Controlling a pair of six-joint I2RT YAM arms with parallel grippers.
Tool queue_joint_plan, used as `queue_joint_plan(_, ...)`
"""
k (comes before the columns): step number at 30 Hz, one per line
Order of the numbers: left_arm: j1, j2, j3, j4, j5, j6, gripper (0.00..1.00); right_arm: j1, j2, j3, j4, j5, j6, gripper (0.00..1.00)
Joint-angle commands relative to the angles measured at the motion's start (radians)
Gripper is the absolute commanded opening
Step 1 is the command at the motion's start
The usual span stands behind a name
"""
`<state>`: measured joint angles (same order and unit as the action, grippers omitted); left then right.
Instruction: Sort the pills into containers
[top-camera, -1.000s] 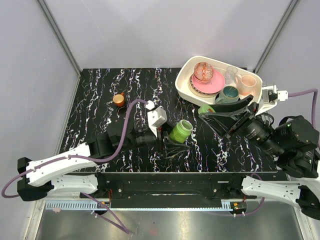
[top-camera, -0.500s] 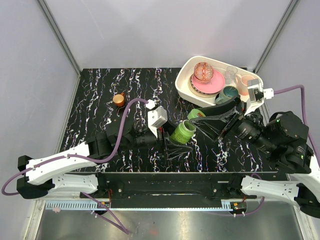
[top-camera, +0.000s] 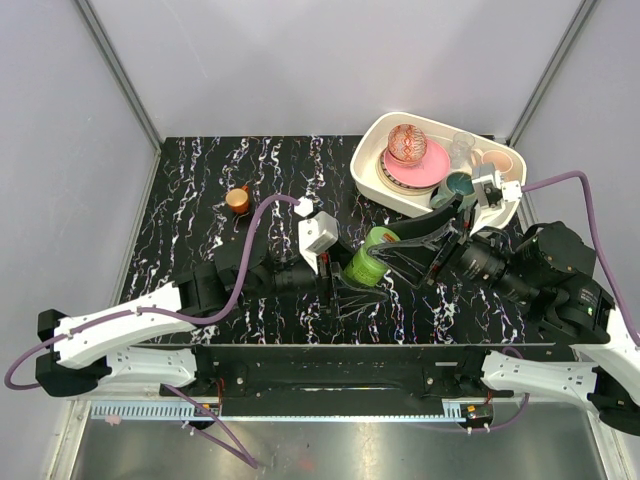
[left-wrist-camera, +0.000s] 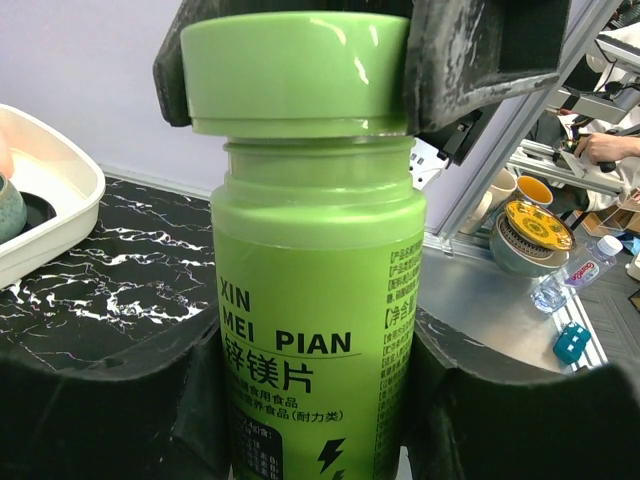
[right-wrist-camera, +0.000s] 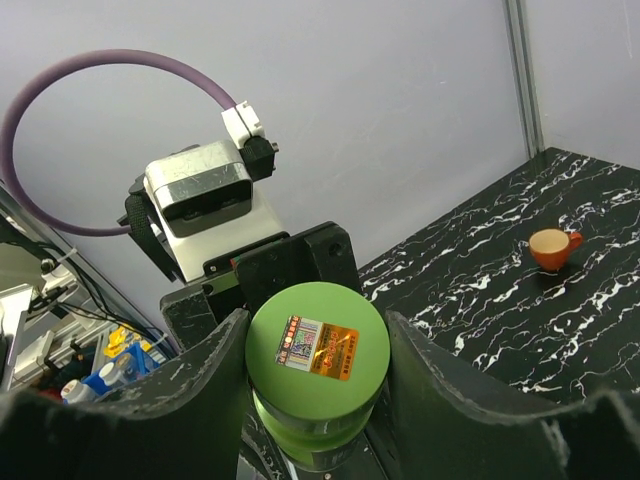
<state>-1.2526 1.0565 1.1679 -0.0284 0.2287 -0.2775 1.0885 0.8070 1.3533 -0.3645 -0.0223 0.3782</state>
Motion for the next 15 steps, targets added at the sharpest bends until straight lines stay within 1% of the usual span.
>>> queue_joint_plan(1, -0.005, -0.006, 0.064, 0.079, 0.001, 0.011, 0.0, 0.005, -0.002, -0.006, 0.012, -0.033, -0.013, 0.02)
queue_joint_plan(15, -0.005, -0.026, 0.059, 0.096, -0.046, 0.021, 0.0, 0.005, -0.015, -0.026, -0.01, -0.06, 0.002, 0.02)
